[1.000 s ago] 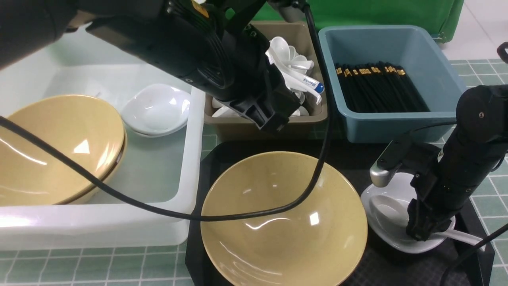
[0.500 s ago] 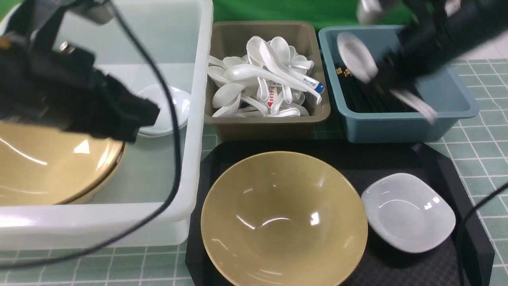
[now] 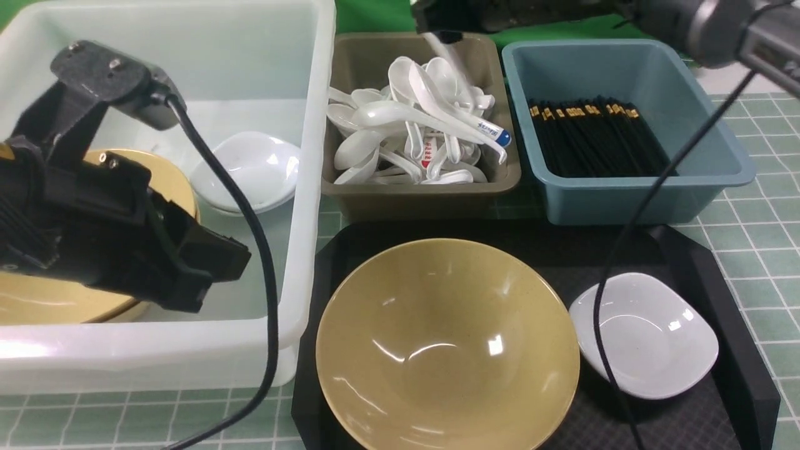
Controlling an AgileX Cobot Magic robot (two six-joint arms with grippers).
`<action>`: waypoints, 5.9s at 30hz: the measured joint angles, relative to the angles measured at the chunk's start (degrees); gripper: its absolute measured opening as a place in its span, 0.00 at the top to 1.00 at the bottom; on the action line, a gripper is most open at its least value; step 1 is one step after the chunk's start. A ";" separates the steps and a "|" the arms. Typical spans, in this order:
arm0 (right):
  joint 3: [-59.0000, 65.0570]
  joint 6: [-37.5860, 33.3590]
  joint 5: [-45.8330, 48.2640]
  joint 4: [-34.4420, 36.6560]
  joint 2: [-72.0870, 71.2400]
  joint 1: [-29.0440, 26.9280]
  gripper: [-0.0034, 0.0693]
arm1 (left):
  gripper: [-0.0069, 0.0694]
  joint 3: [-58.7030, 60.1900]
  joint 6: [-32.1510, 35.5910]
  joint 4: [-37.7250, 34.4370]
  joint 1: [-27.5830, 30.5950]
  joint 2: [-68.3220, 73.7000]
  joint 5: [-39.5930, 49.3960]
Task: On blue table put chopsticks spoon bowls plates into blue grey white boxes.
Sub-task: 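Place the white spoon into the bin of spoons with the right gripper, then grasp the large bowl on the tray by its rim, then place the tan bowl onto the bowl stack in the left bin with the left gripper, then grasp the small white bowl on the black tray by its rim with the left gripper, then place the white bowl into the white bin with the other dishes with the left gripper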
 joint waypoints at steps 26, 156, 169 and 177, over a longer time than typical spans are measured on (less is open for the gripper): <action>18.21 -1.94 43.64 -8.05 -35.22 -3.15 0.90 | 0.15 -37.76 -19.08 26.54 -22.80 45.86 4.78; 38.55 6.90 38.58 -23.84 -56.83 11.08 0.89 | 0.90 -56.71 -29.59 24.10 -23.09 44.73 6.59; 12.60 4.56 28.90 -23.58 -31.71 27.11 0.88 | 0.91 -56.83 -28.48 25.09 10.40 38.74 10.01; 6.67 4.56 32.41 -23.76 -27.47 27.60 0.88 | 0.91 -56.71 -25.29 18.50 15.34 51.07 4.29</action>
